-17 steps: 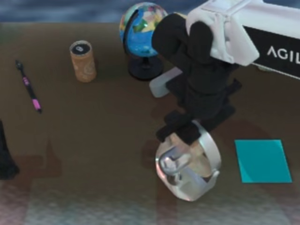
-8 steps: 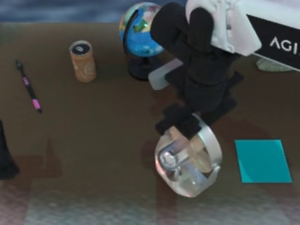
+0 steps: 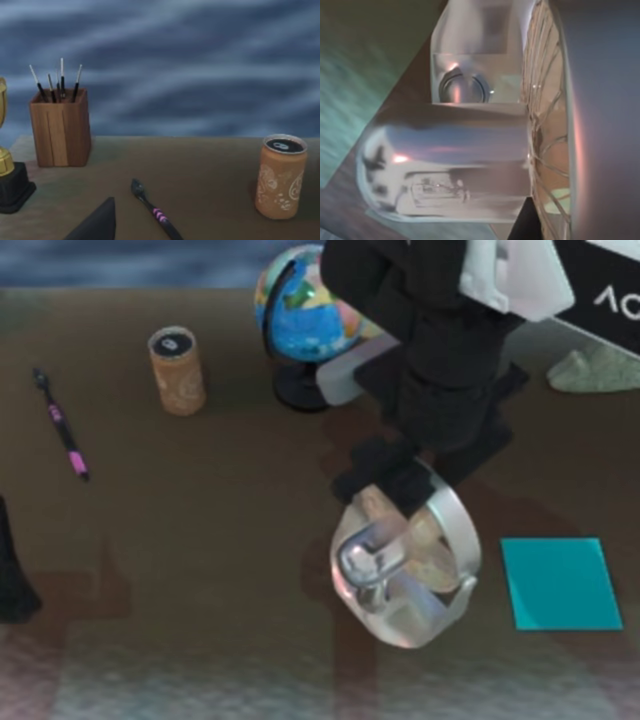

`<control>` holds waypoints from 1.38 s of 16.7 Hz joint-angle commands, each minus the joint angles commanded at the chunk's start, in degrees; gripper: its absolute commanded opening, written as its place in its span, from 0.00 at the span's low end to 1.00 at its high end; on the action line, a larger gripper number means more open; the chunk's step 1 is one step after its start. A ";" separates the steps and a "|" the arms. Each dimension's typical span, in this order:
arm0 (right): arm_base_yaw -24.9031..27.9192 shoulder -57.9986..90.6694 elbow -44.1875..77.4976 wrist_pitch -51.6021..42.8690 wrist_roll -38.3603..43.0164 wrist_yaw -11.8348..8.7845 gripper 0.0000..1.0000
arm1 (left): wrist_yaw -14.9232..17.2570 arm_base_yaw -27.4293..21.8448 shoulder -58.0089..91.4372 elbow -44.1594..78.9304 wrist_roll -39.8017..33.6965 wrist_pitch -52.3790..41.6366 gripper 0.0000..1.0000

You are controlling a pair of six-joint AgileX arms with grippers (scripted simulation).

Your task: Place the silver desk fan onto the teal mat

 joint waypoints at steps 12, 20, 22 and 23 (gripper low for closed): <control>-6.96 -5.10 -7.11 -0.60 39.09 0.07 0.00 | 0.00 0.00 0.00 0.00 0.00 0.00 1.00; -16.18 -14.54 -18.14 1.44 87.53 0.16 0.00 | 0.00 0.00 0.00 0.00 0.00 0.00 1.00; -18.14 -16.85 -20.61 2.18 95.63 0.14 0.00 | 0.00 0.00 0.00 0.00 0.00 0.00 1.00; -18.96 -17.85 -21.63 2.51 98.79 0.13 0.00 | 0.00 0.00 0.00 0.00 0.00 0.00 1.00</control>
